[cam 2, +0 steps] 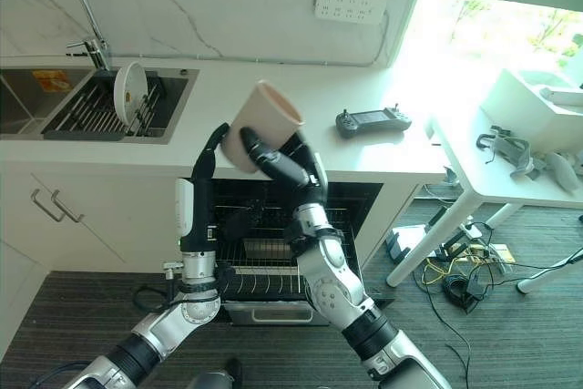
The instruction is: Place the dishes in the dishwasher.
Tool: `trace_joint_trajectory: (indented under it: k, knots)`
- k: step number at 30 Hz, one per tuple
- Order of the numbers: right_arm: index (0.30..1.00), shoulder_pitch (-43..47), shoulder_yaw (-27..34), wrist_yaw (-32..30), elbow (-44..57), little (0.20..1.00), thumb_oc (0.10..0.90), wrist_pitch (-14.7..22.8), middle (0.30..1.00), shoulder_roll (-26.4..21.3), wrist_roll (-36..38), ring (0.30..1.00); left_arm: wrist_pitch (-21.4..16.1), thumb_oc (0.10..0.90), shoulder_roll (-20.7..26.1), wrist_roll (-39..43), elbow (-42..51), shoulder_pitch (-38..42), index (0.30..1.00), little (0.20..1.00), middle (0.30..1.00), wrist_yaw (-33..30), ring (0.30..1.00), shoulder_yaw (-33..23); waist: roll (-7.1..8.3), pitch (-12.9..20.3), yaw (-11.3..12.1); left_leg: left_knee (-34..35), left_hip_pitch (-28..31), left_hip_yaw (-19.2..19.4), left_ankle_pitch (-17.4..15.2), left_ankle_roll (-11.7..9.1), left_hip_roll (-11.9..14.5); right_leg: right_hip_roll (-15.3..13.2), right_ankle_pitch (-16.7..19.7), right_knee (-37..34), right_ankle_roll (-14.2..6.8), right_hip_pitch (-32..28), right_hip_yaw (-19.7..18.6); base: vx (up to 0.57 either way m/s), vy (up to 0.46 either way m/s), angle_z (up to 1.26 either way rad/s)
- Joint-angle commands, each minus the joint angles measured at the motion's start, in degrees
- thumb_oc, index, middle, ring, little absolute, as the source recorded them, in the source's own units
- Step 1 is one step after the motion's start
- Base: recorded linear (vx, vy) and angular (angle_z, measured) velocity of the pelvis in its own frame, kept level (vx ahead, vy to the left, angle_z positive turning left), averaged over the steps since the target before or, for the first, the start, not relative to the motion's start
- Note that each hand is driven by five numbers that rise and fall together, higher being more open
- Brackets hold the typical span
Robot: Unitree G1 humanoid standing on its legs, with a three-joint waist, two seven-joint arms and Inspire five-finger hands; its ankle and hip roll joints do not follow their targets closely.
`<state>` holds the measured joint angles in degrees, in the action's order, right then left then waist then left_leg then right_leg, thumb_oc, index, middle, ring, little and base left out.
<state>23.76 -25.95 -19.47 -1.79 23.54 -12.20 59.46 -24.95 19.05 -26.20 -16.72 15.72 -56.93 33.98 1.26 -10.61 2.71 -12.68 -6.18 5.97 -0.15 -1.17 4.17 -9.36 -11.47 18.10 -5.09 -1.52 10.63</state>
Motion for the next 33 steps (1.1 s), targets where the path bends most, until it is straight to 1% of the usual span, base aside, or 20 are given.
trace_joint_trajectory:
  k: [1,4,5,11,15,16,18,20,23,24,26,27,32,33]
  knots:
    - [0.300,6.81,6.20,-0.50,9.13,0.300,0.400,10.53,0.300,1.67,-3.15,0.300,-1.45,0.800,-0.61,-2.55,5.20,5.05,0.900,0.900,0.900,-1.87,0.900,1.49,0.02,0.58,-0.99,-4.50,6.14,0.69,-13.01,1.10,1.16,1.18,0.18,-0.91,0.95,0.35,0.26,0.00,0.000,0.00]
    - [0.300,5.88,7.36,0.00,9.94,0.300,0.400,11.16,0.300,1.24,-2.84,0.300,-1.06,0.800,-0.40,-3.03,6.04,4.63,0.900,0.900,0.900,-2.34,0.900,1.26,-0.10,0.50,-1.26,-4.50,6.25,0.79,-13.08,1.11,1.22,1.30,0.10,-0.91,1.01,0.30,0.09,0.00,0.000,0.00]
    - [0.300,5.01,7.82,0.54,10.48,0.300,0.400,11.53,0.300,1.05,-2.86,0.300,-0.41,0.800,-0.22,-3.00,6.90,4.34,0.900,0.900,0.900,-2.25,0.900,1.02,-0.18,0.48,-1.49,-4.50,6.35,0.96,-13.12,1.11,1.24,1.35,0.09,-0.91,1.04,0.29,0.04,0.00,0.016,-0.05]
    - [0.300,3.01,8.36,1.70,12.08,0.300,0.400,11.06,0.300,0.65,-2.76,0.300,1.28,0.800,0.26,-2.41,8.32,4.09,0.900,0.900,0.900,-1.94,0.900,0.23,-0.53,0.60,-2.27,-4.50,6.62,1.55,-13.14,1.16,1.35,1.51,0.10,-0.91,1.10,0.33,-0.33,0.00,0.016,-0.04]
    - [0.300,1.86,8.75,4.67,12.68,0.300,0.400,9.04,0.300,0.01,-4.39,0.300,1.43,0.800,0.43,-2.63,8.40,3.18,0.900,0.900,0.900,-1.95,0.900,-0.26,-0.55,0.79,-2.58,-4.50,6.70,1.90,-13.21,1.17,1.41,1.59,0.03,-0.91,1.06,0.37,-0.51,0.01,0.022,-0.02]
    - [0.300,0.82,9.11,6.61,13.41,0.300,0.400,6.49,0.300,-0.75,-5.28,0.300,0.53,0.800,0.80,-0.95,8.51,2.66,0.900,0.900,0.900,0.31,0.900,-0.96,-0.56,0.85,-2.83,-4.50,6.66,2.07,-13.28,1.19,1.39,1.59,0.07,-0.91,0.96,0.53,-0.61,0.00,0.000,0.00]
    - [0.300,-0.88,9.49,8.55,14.27,0.300,0.400,4.45,0.300,-1.53,-5.41,0.300,-0.70,0.800,1.35,1.16,8.85,1.90,0.900,0.900,0.900,3.60,0.900,-1.82,-0.55,0.86,-2.98,-4.50,6.57,2.21,-13.28,1.24,1.41,1.60,0.17,-0.91,0.87,0.74,-0.70,0.00,0.027,-0.06]
    - [0.300,-4.64,10.37,12.74,15.29,0.300,0.400,0.96,0.300,-2.84,-4.88,0.300,-2.49,0.800,2.68,3.95,9.25,0.19,0.900,0.900,0.900,11.19,0.900,-3.38,-0.58,0.73,-3.40,-4.50,6.43,2.49,-13.28,1.32,1.53,1.59,0.35,-0.91,0.70,1.10,-0.85,-0.01,0.026,-0.08]
    - [0.300,-10.65,11.68,19.38,16.02,0.300,0.400,-2.19,0.300,-4.58,-4.84,0.300,-4.11,0.800,5.05,6.36,10.28,-3.00,0.900,0.900,0.900,19.27,0.900,-5.31,-0.79,0.73,-3.90,-4.50,6.07,2.82,-13.19,1.36,1.67,1.63,0.47,-0.91,0.52,1.68,-1.01,-0.01,0.033,-0.12]
    - [0.300,-14.06,12.41,22.07,16.04,0.300,0.400,-4.18,0.300,-5.61,-5.17,0.300,-4.25,0.800,6.52,6.77,10.94,-5.16,0.900,0.900,0.900,22.96,0.900,-6.34,-0.94,0.66,-4.20,-4.50,5.90,3.05,-13.03,1.37,1.81,1.60,0.62,-0.91,0.39,1.98,-1.08,-0.01,0.048,-0.06]
    - [0.300,-18.31,14.10,26.40,14.92,0.300,0.400,-5.73,0.300,-6.22,-4.81,0.300,-5.46,0.800,8.83,7.55,11.87,-8.73,0.900,0.900,0.900,27.10,0.900,-8.80,-1.14,0.43,-4.68,-4.50,5.64,3.33,-12.88,1.40,2.02,1.63,0.70,-0.91,0.28,2.37,-1.21,-0.02,0.046,-0.07]
    - [0.300,-21.44,15.48,29.98,13.50,0.300,0.400,-7.01,0.300,-6.35,-5.18,0.300,-6.13,0.800,10.61,7.84,12.33,-11.70,0.900,0.900,0.900,30.24,0.900,-11.09,-1.35,0.18,-5.15,-4.50,5.39,3.45,-12.60,1.36,2.16,1.66,0.79,-0.91,0.26,2.67,-1.22,-0.02,0.045,-0.14]
    - [0.300,-25.32,16.62,34.54,9.09,0.300,0.400,-6.34,0.300,-6.94,-7.38,0.300,-7.40,0.800,12.90,7.99,11.86,-16.65,0.900,0.900,0.900,32.44,0.900,-14.90,-1.72,-0.39,-5.58,-4.50,4.81,3.50,-12.27,1.24,2.25,1.49,0.79,-0.91,0.10,3.14,-0.84,-0.02,0.033,-0.05]
    - [0.300,-25.78,16.56,34.77,8.04,0.300,0.400,-5.88,0.300,-7.12,-9.09,0.300,-8.20,0.800,13.13,7.23,11.33,-17.40,0.900,0.900,0.900,32.44,0.900,-15.63,-1.81,-0.42,-5.57,-4.50,4.72,3.42,-12.24,1.19,2.20,1.44,0.75,-0.91,0.07,3.16,-0.71,0.00,0.000,0.00]
